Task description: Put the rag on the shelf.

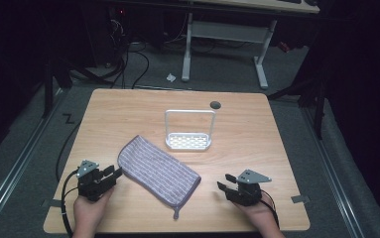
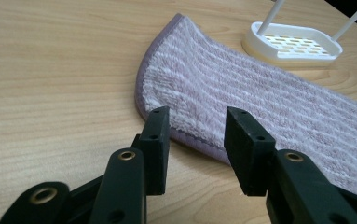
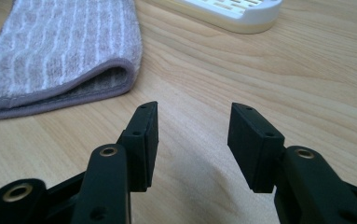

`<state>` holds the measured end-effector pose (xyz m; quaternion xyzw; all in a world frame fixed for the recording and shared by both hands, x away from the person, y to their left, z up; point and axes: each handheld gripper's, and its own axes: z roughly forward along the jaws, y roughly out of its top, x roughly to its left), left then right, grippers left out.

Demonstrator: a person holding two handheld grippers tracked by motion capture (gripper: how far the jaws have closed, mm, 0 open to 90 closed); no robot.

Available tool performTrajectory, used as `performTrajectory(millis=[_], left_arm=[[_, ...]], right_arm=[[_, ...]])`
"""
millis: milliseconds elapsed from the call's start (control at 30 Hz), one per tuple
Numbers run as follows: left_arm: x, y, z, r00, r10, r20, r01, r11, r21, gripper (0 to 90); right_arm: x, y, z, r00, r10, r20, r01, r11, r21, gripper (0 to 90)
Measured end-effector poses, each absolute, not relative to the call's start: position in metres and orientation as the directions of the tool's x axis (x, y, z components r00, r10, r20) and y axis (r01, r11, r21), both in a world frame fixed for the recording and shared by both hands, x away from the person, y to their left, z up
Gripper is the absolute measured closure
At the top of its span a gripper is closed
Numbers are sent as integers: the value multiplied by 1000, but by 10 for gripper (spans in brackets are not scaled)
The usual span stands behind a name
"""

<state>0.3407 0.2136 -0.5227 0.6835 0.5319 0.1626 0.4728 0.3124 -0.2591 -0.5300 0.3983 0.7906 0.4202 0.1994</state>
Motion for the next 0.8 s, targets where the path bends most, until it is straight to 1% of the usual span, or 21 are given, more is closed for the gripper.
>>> performTrajectory(millis=[100,200,400,467,500,533,567,600,700,800], left_arm=[[343,207,-525,397,875,-278,579,-4,815,601],[344,199,-526,422,873,-244,575,-50,816,600],[339,179,-524,476,851,-222,560,-99,822,592],[337,162,-522,518,818,-250,557,-100,824,594],[337,154,-521,536,802,-264,564,-108,818,720],[335,140,-521,560,787,-259,570,-139,810,720],[332,124,-521,582,782,-224,561,-186,807,831],[330,108,-522,606,771,-195,548,-227,805,890],[329,73,-530,654,739,-161,551,-319,771,900],[328,61,-537,673,725,-148,557,-364,747,900]], right_arm=[[312,-256,-530,-605,796,9,456,338,823,534],[312,-255,-531,-613,790,2,453,349,820,535],[313,-257,-532,-610,792,22,463,334,821,548],[313,-257,-533,-611,792,20,464,338,819,555],[313,-257,-533,-612,791,20,464,338,819,559],[313,-257,-533,-611,791,20,464,338,819,560],[314,-257,-533,-610,792,20,464,337,819,559],[314,-257,-533,-610,792,20,464,337,819,560],[314,-257,-533,-609,793,20,465,337,819,561],[312,-257,-534,-609,793,22,469,337,816,563]])
